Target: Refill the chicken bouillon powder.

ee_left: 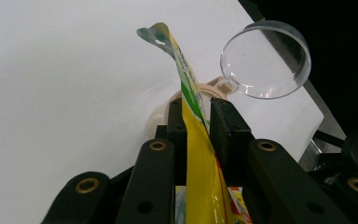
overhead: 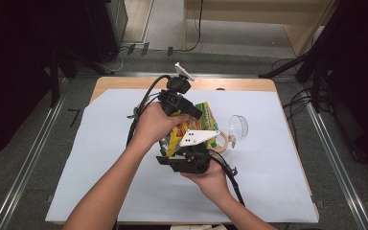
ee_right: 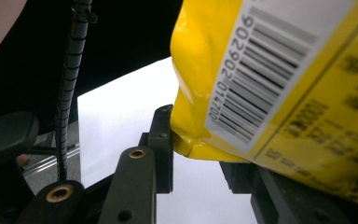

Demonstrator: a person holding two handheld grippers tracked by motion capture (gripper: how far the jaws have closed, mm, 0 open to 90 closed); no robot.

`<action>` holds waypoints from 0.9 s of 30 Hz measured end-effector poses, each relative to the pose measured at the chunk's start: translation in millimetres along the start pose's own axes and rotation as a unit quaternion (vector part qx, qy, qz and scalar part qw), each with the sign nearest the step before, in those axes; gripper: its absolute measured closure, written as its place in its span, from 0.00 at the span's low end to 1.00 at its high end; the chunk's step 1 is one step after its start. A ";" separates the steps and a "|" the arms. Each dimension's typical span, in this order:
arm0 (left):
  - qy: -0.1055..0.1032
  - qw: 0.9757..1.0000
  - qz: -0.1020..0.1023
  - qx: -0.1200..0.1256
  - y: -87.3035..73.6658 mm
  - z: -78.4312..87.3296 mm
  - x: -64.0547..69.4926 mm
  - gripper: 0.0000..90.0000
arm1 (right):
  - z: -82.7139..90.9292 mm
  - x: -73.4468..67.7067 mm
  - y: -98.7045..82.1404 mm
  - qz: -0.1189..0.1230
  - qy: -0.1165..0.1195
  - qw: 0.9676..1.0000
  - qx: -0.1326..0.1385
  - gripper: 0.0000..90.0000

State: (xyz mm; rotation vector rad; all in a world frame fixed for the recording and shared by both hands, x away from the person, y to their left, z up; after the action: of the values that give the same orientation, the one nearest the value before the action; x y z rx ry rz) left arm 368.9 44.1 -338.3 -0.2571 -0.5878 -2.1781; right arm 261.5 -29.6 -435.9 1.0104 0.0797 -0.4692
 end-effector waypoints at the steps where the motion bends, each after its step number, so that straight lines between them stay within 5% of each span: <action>1: 0.000 1.000 -0.001 -0.002 0.0 0.4 0.0 0.87 | 0.0 0.0 0.1 0.000 0.000 1.000 0.000 0.78; 27: -0.001 1.000 0.001 -0.001 1.7 2.0 -0.6 0.87 | 2.0 -2.0 2.1 0.007 0.000 1.000 -0.001 0.78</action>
State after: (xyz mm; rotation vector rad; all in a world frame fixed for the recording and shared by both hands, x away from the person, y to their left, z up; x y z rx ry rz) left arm 370.6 44.6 -336.2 -0.2607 -0.5851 -2.1775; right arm 260.2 -29.6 -432.6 1.0081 0.0725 -0.4559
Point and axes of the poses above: each handheld gripper's, and its own axes: z roughly backward along the jaws, y roughly out of its top, x roughly to its right, the point moved 2 cm from there along -z, roughly forward along the jaws, and after that the axes turned 10 degrees about -x, right-handed, at the moved point
